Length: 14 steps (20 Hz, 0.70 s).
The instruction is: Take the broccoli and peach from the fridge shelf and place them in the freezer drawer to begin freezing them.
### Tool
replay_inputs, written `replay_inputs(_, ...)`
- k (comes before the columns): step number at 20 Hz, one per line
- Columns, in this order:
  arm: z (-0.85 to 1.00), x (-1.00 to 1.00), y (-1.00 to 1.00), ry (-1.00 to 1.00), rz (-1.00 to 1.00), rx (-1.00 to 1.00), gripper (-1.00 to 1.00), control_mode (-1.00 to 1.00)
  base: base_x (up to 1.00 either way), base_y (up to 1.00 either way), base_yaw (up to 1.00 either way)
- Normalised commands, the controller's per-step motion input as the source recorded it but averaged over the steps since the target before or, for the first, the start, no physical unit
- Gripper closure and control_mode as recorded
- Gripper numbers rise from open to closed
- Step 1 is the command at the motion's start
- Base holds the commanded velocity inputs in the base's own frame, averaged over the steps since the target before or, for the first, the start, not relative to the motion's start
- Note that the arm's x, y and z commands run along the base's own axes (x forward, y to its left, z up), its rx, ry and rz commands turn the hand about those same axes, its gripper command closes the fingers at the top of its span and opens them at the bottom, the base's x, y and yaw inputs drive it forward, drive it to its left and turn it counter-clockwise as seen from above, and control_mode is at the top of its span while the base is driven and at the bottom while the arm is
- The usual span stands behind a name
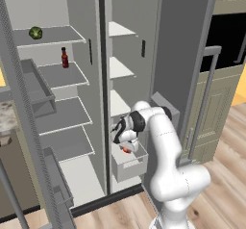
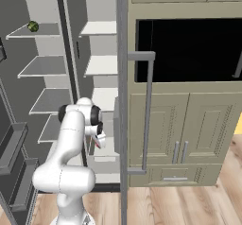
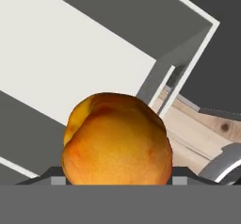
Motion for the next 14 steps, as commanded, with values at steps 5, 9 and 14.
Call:
replay_inputs(5,-0.47,0.12,-0.02,-0.01,0.0,0.0,1.0,-1.0,0.0,0.0,0.0)
replay_inputs(9,-0.46,0.0,0.0,-0.05,0.0,0.0,1.0,-1.0,0.0,0.0,0.0)
replay_inputs(14,-0.47,0.0,0.0,-0.06,0.0,0.0,1.0,-1.0,0.0,0.0,0.0)
